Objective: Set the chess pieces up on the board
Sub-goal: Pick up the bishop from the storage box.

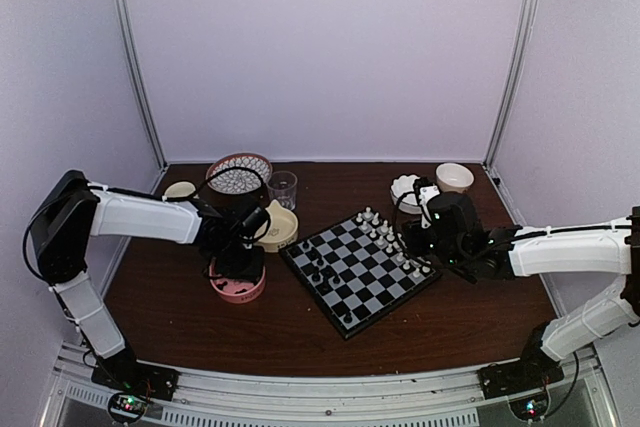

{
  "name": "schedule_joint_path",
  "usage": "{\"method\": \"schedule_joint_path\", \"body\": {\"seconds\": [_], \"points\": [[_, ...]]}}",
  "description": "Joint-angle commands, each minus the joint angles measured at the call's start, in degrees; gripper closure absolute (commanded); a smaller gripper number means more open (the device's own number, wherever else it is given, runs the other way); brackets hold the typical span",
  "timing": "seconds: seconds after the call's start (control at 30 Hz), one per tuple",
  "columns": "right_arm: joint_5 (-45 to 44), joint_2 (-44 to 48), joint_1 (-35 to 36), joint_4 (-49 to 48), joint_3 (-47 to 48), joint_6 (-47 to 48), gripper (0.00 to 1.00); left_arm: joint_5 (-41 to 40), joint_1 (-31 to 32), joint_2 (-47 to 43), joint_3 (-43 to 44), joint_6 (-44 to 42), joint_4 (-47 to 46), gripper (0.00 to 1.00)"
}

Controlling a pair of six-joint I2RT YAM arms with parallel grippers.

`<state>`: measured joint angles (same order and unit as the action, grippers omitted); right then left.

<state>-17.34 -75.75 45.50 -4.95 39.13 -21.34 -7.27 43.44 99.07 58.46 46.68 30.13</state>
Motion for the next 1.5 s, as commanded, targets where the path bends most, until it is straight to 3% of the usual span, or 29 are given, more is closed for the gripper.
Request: {"method": "schedule_joint_path", "body": {"seconds": [0.0, 0.23, 0.37, 0.53, 0.63, 1.27, 1.47], "points": [[-0.2, 1.2, -0.3, -0.3, 0.0, -0.4, 0.75, -4.5, -0.3, -5.3, -1.4, -0.9, -0.2, 0.81], [5.2, 1.0, -0.3, -1.6, 0.3, 1.3, 0.74, -2.4, 0.0, -13.5, -6.2, -8.4, -7.9, 0.83], [15.8, -0.4, -0.2, -4.9, 0.5, 3.2, 0.74, 3.8, 0.5, -16.5, -9.9, -12.5, -16.0, 0.83], [29.7, -2.4, 0.0, -9.4, 0.6, 4.0, 0.72, 5.7, 0.9, -18.6, -11.9, -13.9, -20.6, 0.85], [33.5, -2.7, 0.9, -11.5, 0.4, 4.7, 0.70, 7.2, 0.9, -20.3, -14.2, -14.1, -24.7, 0.85], [22.0, 6.0, 2.4, -14.5, -5.6, 5.9, 0.68, 10.2, 0.9, -25.1, -16.9, -13.8, -28.4, 0.84], [23.4, 6.6, 2.4, -15.7, -5.8, 4.9, 0.68, 10.4, 0.9, -26.8, -16.2, -11.4, -27.7, 0.84]]}}
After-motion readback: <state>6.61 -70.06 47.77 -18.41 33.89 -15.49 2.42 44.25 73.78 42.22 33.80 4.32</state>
